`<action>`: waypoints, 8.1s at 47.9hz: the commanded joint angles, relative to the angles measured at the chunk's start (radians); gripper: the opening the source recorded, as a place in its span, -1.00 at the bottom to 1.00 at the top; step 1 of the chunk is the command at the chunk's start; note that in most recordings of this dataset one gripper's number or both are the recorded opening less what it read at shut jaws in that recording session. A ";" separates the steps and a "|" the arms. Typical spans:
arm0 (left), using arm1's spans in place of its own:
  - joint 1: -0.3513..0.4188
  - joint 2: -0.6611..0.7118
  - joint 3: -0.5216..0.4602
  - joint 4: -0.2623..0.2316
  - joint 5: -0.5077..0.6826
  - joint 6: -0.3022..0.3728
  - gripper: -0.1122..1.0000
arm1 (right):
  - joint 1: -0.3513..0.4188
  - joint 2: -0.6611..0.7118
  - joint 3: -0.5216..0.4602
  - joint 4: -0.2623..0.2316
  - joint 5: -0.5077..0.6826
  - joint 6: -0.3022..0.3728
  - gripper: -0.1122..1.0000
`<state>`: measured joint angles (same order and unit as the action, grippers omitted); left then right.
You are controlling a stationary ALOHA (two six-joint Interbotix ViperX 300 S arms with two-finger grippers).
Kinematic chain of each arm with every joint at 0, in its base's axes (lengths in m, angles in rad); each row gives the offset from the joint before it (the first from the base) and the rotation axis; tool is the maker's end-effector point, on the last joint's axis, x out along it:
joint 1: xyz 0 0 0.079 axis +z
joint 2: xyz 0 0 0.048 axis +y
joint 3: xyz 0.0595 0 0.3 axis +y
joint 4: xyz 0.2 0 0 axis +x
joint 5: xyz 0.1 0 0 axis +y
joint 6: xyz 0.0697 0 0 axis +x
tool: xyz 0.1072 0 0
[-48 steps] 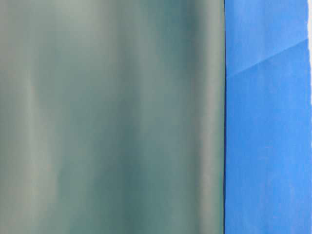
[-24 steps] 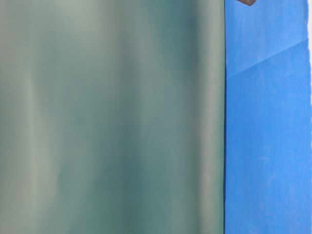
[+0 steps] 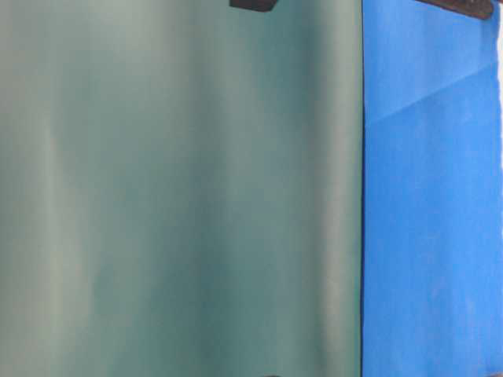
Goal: Fold the blue towel.
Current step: 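Grasp the folded strip's left and right ends with both grippers, then rotate the strip vertical, left gripper swinging its end down-left, then release the strip and pull both grippers away, then move both grippers to the strip's top end and pinch its corners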
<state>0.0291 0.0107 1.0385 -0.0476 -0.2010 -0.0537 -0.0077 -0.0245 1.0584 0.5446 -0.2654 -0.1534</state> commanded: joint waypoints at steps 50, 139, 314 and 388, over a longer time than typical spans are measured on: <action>-0.043 -0.249 -0.138 -0.005 0.334 -0.015 -0.75 | 0.011 -0.310 -0.009 -0.002 0.170 0.000 -0.76; -0.178 0.278 -0.776 0.002 0.054 -0.322 -0.75 | -0.480 -0.238 -0.252 -0.057 0.230 -0.256 -0.76; 0.239 -0.245 -0.192 -0.021 0.083 -0.083 0.30 | -0.440 -0.253 -0.213 -0.107 0.242 -0.184 0.78; 0.460 0.360 -0.437 -0.025 -0.161 0.021 -0.13 | -0.494 0.252 -0.376 0.003 0.035 -0.190 -0.02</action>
<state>0.5031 0.3804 0.6059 -0.0721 -0.3682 -0.0307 -0.5031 0.2362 0.6949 0.5476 -0.2255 -0.3405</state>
